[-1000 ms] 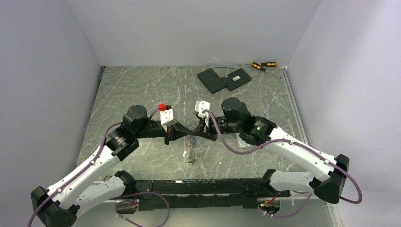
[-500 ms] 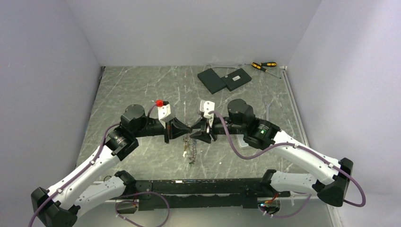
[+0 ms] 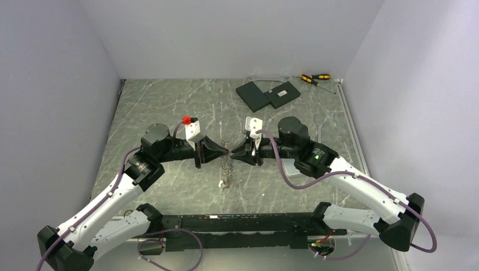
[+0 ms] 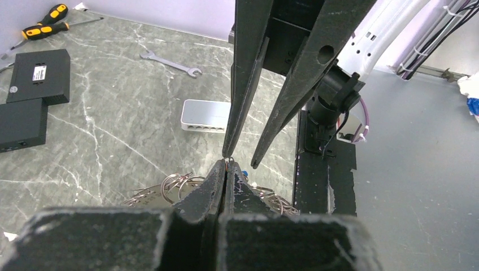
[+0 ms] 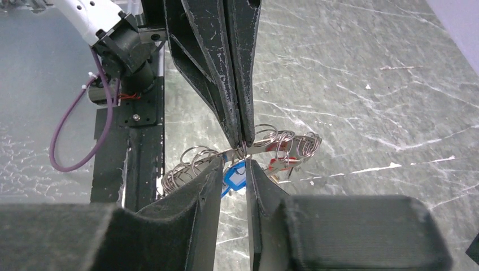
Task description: Put the keys on the keyring
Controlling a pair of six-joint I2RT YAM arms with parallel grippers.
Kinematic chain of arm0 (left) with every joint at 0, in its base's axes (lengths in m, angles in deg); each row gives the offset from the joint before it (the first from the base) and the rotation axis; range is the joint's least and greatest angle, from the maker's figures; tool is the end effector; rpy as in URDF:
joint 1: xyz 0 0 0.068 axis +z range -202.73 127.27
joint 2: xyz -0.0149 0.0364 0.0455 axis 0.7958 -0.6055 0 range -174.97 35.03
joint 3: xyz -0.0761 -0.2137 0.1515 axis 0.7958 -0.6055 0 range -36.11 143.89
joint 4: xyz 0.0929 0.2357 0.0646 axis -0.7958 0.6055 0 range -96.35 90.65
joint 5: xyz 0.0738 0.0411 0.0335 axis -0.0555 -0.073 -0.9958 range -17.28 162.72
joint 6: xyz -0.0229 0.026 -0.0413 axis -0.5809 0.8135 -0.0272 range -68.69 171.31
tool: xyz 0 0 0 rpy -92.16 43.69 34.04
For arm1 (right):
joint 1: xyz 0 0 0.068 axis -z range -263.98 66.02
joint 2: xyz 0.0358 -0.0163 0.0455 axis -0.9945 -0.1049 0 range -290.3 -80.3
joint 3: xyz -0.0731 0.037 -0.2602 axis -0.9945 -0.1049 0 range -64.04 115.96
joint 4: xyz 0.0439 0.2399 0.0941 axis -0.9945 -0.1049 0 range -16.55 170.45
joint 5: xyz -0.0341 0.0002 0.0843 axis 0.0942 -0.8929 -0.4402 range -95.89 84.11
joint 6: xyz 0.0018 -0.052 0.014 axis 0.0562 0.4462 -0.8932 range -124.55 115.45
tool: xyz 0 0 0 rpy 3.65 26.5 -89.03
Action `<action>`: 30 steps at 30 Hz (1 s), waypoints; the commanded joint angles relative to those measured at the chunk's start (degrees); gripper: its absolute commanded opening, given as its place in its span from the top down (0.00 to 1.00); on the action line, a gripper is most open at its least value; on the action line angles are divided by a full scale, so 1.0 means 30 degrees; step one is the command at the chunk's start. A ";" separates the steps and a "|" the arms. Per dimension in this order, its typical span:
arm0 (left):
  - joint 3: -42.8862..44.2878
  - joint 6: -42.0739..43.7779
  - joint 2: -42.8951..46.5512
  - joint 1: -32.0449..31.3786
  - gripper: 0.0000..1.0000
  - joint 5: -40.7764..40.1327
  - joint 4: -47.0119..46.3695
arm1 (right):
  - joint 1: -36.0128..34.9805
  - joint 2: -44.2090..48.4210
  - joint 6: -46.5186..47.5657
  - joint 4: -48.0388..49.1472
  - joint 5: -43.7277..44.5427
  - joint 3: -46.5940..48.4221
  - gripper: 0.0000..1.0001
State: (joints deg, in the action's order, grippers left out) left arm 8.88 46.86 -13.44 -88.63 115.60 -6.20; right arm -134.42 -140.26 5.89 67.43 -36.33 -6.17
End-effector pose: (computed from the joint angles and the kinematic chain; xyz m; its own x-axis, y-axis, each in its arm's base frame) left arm 0.1421 -0.1328 0.3497 -0.1271 0.0216 -0.9917 0.9728 0.1979 -0.1204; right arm 0.1363 0.1934 0.3657 0.0134 -0.2290 -0.9733 -0.9901 0.1327 -0.0449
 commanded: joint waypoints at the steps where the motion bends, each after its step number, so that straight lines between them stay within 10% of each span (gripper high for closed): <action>1: 0.0156 -0.0453 0.0453 0.0129 1.00 0.0534 -0.1626 | 0.0025 -0.0060 -0.0064 0.1418 -0.1061 0.0200 0.78; 23: 0.0076 -0.0597 0.0629 0.0248 1.00 0.0659 -0.1864 | 0.0083 -0.0251 0.0123 0.1081 -0.0521 -0.0452 0.61; 30: 0.0061 -0.0568 0.0654 0.0248 1.00 0.0696 -0.1875 | 0.0112 -0.0159 0.0023 0.1364 -0.0469 -0.0412 0.72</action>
State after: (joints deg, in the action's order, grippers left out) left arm 8.46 45.88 -12.78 -88.15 116.45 -7.34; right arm -134.33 -141.20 5.74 68.96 -37.71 -7.57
